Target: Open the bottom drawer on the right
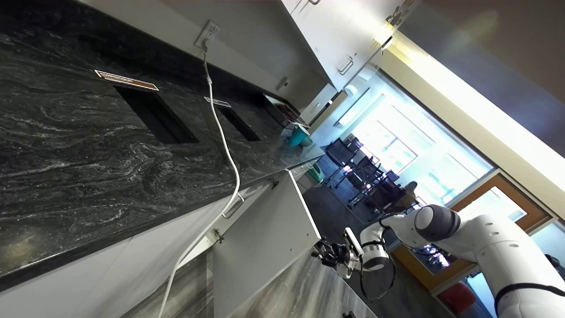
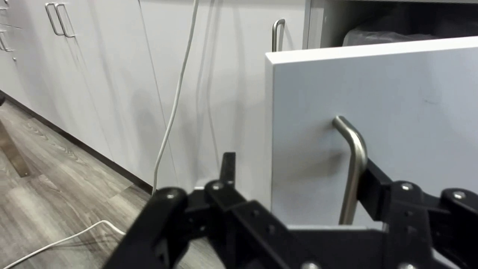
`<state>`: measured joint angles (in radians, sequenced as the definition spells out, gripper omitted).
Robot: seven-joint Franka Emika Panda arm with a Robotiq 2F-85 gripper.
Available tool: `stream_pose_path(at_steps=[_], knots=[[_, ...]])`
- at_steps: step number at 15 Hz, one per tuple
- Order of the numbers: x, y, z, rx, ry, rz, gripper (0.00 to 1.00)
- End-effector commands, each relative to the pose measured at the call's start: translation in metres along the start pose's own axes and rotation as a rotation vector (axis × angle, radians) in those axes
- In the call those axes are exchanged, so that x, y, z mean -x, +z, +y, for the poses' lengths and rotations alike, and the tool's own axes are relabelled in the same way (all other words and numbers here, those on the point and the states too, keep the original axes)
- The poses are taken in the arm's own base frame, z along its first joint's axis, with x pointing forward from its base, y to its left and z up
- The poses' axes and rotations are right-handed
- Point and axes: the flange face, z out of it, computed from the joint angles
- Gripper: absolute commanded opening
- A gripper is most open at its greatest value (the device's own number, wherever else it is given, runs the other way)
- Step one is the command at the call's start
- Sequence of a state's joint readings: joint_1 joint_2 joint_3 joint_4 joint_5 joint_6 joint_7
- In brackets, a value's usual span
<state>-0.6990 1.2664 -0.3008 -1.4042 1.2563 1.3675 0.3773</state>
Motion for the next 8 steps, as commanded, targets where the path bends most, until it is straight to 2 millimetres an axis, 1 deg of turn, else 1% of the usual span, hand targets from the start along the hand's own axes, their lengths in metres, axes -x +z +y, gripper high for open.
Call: stream_pose_path(at_steps=[1, 6, 8], knots=[[0.016, -0.011, 0.013, -0.014, -0.013, -0.016, 1.0], [0.025, -0.016, 0.019, -0.103, -0.052, -0.067, 1.0], [0.031, -0.017, 0.025, -0.138, -0.081, -0.074, 1.0]])
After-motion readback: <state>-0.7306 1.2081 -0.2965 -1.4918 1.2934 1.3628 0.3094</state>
